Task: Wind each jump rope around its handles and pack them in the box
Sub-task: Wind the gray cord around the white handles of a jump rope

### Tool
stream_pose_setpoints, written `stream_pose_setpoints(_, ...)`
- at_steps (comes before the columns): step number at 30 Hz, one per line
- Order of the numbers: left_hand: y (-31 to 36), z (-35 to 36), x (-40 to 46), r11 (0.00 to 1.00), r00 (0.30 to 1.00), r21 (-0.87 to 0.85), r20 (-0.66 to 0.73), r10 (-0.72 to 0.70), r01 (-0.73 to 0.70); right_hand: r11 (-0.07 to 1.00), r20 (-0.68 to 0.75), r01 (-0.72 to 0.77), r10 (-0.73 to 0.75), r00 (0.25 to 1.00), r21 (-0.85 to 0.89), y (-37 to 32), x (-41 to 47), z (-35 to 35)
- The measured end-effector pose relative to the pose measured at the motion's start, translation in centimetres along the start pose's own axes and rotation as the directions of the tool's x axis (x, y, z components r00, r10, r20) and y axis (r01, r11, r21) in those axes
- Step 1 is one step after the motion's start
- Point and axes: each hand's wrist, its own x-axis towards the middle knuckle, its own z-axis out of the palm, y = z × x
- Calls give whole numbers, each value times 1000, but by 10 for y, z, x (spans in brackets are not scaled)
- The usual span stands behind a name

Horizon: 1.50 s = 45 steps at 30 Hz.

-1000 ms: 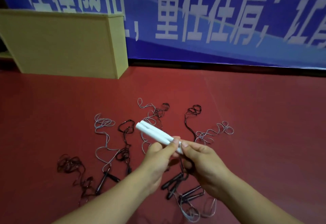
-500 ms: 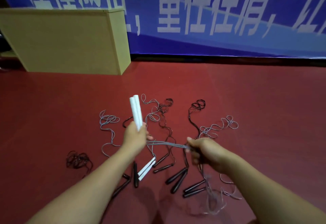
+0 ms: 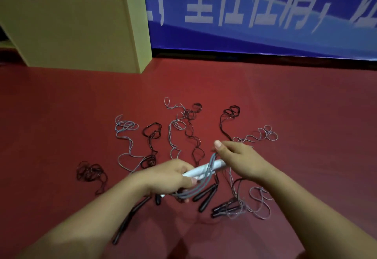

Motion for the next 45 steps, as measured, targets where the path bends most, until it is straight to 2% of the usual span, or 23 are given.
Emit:
stream_pose_setpoints(4, -2, -1, -1, 998, 995, -54, -92, -44, 39, 999, -4, -40, 40, 999, -6, -8, 6, 2)
stream_pose_setpoints(7, -3, -3, -1, 989, 979, -133, -187, -86, 62, 991, 87, -96, 88, 992, 89, -9, 12, 6)
stream_pose_setpoints(9, -5, -5, -3, 977, 966, -198, -228, -121, 76, 995, 105, -52, 43, 993, 80, -9, 18, 12)
stream_pose_setpoints(11, -8, -7, -5, 960, 953, -264, -257, -159, 90, 998, 63, 22, -26, 998, 59, -6, 26, 21)
stream_pose_setpoints(15, -10, -8, -14, 899, 958, -428, -210, -197, 92, 992, -11, 111, -110, 994, 64, -2, 40, 37)
stream_pose_setpoints(18, -17, -6, -20, 875, 941, -479, -256, -221, 75, 984, -31, 147, -144, 989, 103, -6, 45, 46)
stream_pose_setpoints(20, -22, -3, -24, 826, 925, -561, -287, -248, 48, 973, -18, 167, -166, 986, 160, -11, 45, 53)
stream_pose_setpoints(23, -26, 2, -34, 699, 939, -715, -240, -245, 0, 971, -3, 180, -182, 983, 160, -18, 44, 64)
stream_pose_setpoints(24, -26, 2, -36, 688, 940, -726, -241, -240, -10, 972, -1, 173, -175, 985, 161, -19, 44, 66)
stream_pose_setpoints(27, -26, 1, -37, 827, 908, -561, -349, -231, -5, 964, -5, 137, -140, 990, 228, -23, 44, 70)
stream_pose_setpoints(29, -25, 1, -34, 888, 896, -461, -392, -207, 4, 931, -6, 84, -87, 996, 355, -25, 44, 73)
stream_pose_setpoints(32, -24, 4, -25, 891, 907, -454, -380, -179, -14, 858, 20, 13, -28, 999, 513, -27, 45, 75)
stream_pose_setpoints(36, -27, 1, -12, 874, 946, -486, -284, -154, -4, 796, 63, -63, 31, 998, 602, -24, 46, 68)
stream_pose_setpoints(41, -34, -19, -14, 909, 974, -414, -181, -136, 50, 827, 154, -90, 4, 988, 555, -13, 47, 36)
stream_pose_setpoints(45, -45, -34, -17, 943, 977, -320, -154, -148, 92, 926, 136, -70, 21, 991, 371, 3, 45, 25)
